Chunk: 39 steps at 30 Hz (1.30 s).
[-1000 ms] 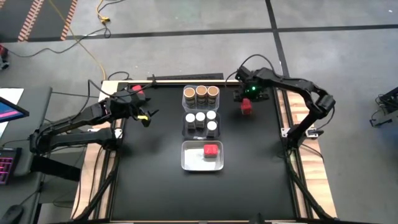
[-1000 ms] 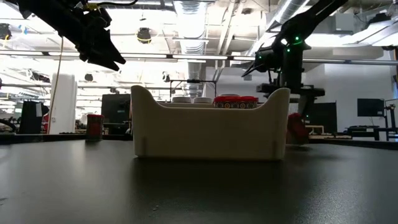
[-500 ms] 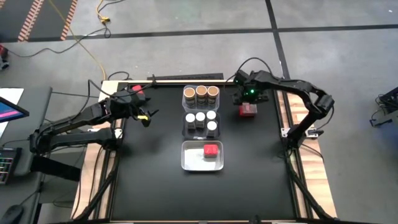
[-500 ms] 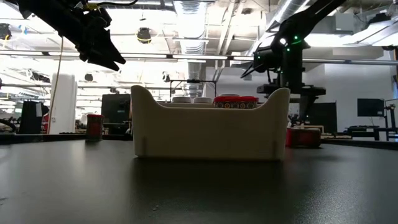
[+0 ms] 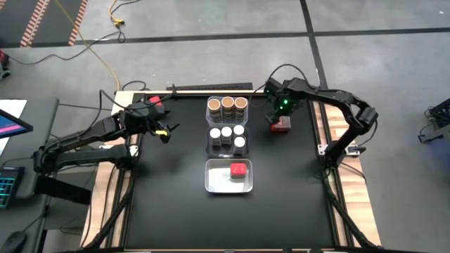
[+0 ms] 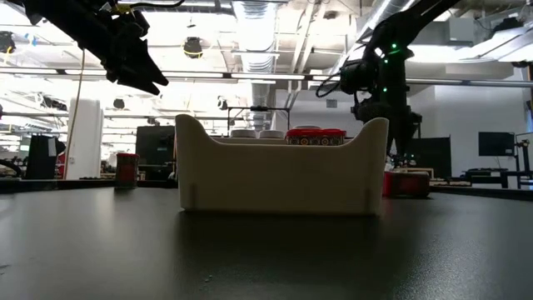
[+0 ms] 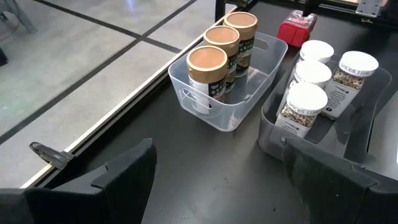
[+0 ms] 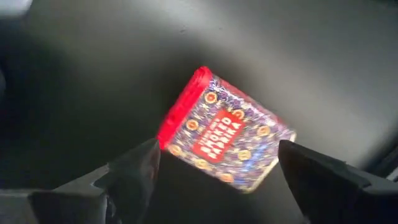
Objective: Sort spices by type
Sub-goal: Put the right red seasoning can into the white bin
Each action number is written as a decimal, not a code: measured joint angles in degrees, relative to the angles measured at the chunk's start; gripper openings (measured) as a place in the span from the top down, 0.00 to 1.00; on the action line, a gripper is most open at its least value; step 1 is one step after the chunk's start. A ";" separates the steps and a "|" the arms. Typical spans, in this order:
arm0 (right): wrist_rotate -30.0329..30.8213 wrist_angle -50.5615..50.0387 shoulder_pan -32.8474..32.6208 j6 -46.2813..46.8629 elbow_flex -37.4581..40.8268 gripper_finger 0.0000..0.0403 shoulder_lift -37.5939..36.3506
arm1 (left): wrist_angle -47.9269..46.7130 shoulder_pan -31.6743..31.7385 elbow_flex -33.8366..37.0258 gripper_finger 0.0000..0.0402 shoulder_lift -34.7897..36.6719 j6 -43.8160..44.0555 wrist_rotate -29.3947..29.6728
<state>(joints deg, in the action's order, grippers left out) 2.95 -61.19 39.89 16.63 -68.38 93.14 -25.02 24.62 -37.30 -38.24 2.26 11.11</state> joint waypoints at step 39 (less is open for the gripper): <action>0.29 -1.95 1.48 -43.00 -1.89 0.23 18.88 | -0.15 -0.01 0.00 0.17 0.00 12.35 0.09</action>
<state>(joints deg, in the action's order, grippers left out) 3.24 -63.13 41.36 -26.37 -70.28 112.02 -25.17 24.61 -37.30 -38.24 14.61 11.20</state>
